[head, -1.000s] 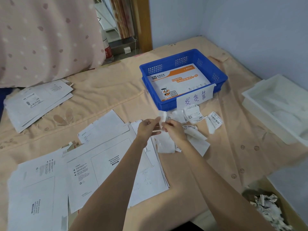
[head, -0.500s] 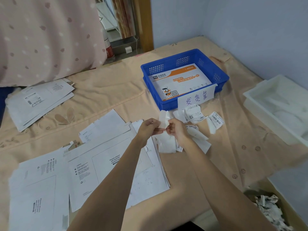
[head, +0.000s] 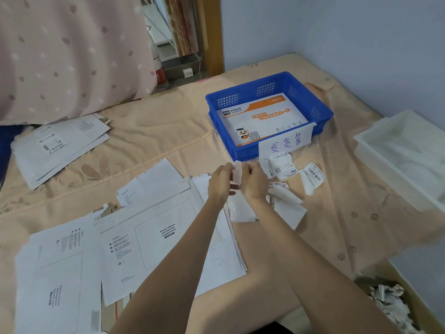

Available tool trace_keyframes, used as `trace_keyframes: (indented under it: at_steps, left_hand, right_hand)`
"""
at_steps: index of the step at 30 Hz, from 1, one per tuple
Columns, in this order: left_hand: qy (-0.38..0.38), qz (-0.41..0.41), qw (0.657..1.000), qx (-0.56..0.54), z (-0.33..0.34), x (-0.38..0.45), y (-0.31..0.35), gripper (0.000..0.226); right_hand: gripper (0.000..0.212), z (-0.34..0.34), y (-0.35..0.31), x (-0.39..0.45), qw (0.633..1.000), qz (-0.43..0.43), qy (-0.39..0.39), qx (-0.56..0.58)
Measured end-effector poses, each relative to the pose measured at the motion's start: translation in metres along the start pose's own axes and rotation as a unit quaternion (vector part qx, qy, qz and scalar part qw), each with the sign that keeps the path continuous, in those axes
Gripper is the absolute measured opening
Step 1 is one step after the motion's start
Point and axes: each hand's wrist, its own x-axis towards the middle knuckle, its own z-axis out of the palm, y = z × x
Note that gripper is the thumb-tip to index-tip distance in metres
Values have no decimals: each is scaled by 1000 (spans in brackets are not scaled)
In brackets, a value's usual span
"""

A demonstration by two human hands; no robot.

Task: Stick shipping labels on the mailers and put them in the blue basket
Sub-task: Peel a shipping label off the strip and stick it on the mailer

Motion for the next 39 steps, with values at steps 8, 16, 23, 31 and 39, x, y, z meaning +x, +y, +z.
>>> trace_keyframes:
  at_steps: [8,16,23,31,39]
  left_hand:
    - [51,-5,998,48,16,8,11,37]
    - [31,-102,981,-165,9,1,19,29]
    - [15,-66,991,-113,3,1,18,28]
    - [-31,9,998,52,-3,2,21,27]
    - [84,90,989,80,8,4,13,43]
  right_hand:
    - [31,9,-2,-1,998,-15,-1,65]
    - [28,8,-15,-1,936,174,-80,295]
    - [26,1,-13,-2,844,271,-114,448]
    - [37,3,-11,1,978,108,-81,162]
    - [40,8,-19,-8,1000,-4,5,28]
